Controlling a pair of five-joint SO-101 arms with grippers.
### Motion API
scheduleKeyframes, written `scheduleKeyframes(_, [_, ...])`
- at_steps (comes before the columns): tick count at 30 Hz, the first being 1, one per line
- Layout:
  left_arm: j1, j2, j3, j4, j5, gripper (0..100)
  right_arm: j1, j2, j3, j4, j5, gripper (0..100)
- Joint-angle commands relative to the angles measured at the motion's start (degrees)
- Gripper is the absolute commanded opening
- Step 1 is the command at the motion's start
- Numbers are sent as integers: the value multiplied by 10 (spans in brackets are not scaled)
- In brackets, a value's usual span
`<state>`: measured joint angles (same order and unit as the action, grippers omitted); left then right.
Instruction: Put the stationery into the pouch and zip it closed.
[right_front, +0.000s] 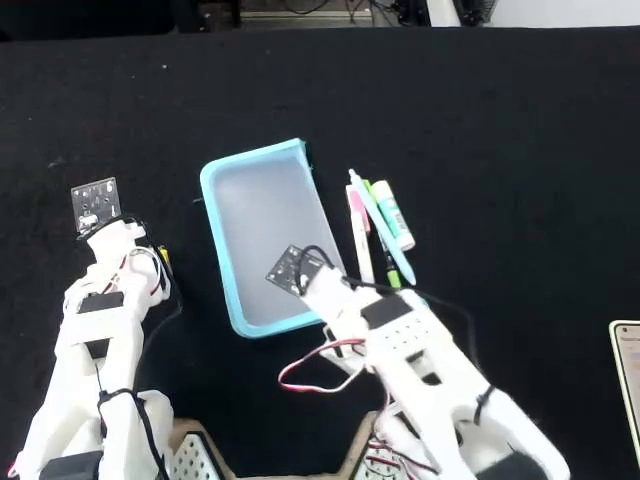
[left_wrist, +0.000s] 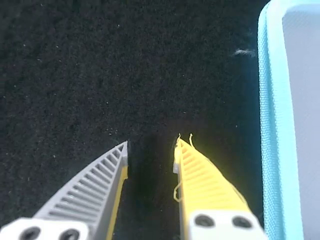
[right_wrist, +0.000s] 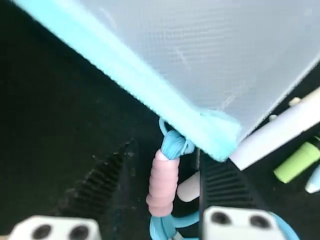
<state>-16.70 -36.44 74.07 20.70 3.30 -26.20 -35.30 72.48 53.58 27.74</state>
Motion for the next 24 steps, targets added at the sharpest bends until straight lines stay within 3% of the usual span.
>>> scheduleKeyframes(1, [-5,-4,-34,-9,4,155,11,36,-42,-12,6,172])
scheduleKeyframes(7, [-5,-5,-34,-8,4,155,11,73,-47,-16,11,7])
scheduleKeyframes(13, [-4,-5,-34,-6,4,156,11,45,-65,0,11,11])
scheduleKeyframes(19, [-3,-5,-38,-6,4,156,0,-81,-170,127,12,11])
scheduleKeyframes(24, [36,-7,-60,4,-3,156,-36,-161,-186,109,39,12])
